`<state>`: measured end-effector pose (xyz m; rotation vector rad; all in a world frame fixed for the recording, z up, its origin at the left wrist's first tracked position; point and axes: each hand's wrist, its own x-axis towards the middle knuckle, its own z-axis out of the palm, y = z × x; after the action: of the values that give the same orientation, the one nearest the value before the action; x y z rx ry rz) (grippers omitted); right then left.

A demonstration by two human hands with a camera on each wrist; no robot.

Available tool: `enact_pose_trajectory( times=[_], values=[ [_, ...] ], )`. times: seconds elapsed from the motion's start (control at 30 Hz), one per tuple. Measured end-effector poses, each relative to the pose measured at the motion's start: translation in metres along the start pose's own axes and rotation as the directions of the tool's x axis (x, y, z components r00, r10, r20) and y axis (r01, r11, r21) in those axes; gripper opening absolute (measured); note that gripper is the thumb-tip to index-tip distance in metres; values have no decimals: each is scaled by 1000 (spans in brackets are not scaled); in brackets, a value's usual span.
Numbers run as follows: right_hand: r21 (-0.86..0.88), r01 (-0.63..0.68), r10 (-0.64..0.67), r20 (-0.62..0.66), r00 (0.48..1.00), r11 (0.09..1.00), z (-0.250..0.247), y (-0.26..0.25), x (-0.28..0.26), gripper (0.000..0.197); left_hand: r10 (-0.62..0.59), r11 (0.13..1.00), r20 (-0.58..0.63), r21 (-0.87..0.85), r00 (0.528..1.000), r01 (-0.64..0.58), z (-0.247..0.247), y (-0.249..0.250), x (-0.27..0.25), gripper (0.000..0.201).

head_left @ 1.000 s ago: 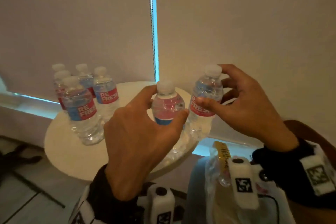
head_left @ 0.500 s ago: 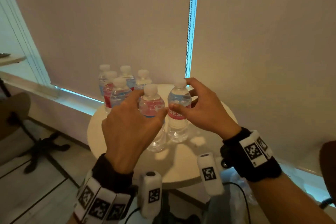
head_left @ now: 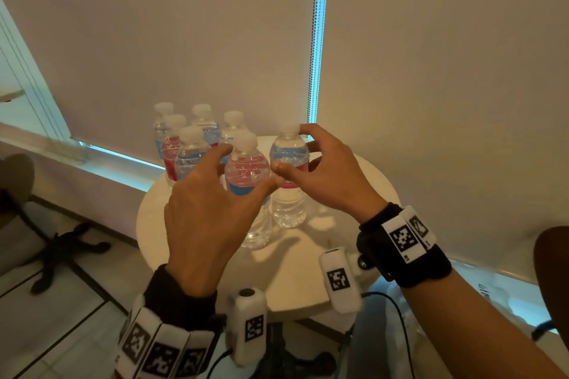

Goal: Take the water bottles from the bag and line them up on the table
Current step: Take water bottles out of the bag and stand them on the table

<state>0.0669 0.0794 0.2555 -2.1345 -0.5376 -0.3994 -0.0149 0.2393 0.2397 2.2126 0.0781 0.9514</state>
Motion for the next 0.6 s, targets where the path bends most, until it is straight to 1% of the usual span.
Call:
enact_pose_trajectory(
  times=[0.07, 0.1, 0.2, 0.3, 0.37, 0.43, 0.5, 0.53, 0.57, 0.6],
  values=[
    [17, -10, 10, 0, 1000, 1000, -4, 0, -4, 66, 33, 997, -27, -68, 999, -34, 2, 0, -4, 81],
    [25, -20, 20, 0, 1000, 999, -8, 0, -6, 68, 54, 995, -53, -76, 997, -58, 3, 1, -6, 81],
    [50, -53, 54, -21, 998, 997, -26, 4, -21, 66, 134, 982, -162, -113, 978, -153, 6, 13, -15, 76],
    [71, -79, 85, -90, 992, 994, -54, 20, -47, 52, 240, 942, -229, -179, 943, -283, 10, 33, -27, 62],
    [102, -113, 128, -153, 980, 988, -75, 37, -71, 40, 319, 898, -210, -244, 924, -366, 16, 46, -38, 48],
    [115, -157, 179, -212, 961, 981, -93, 56, -99, 31, 390, 849, -126, -333, 912, -409, 25, 61, -53, 33],
    [106, -235, 255, -275, 927, 966, -106, 86, -133, 23, 430, 815, 26, -443, 903, -375, 46, 77, -73, 21],
    [109, -288, 308, -311, 899, 951, -110, 106, -151, 19, 432, 810, 121, -488, 894, -326, 59, 84, -85, 18],
    [110, -352, 368, -338, 866, 930, -112, 126, -170, 16, 422, 812, 234, -526, 876, -251, 75, 89, -98, 16],
    [115, -420, 432, -350, 831, 900, -114, 147, -190, 14, 405, 821, 358, -546, 841, -163, 94, 91, -111, 14]
  ],
)
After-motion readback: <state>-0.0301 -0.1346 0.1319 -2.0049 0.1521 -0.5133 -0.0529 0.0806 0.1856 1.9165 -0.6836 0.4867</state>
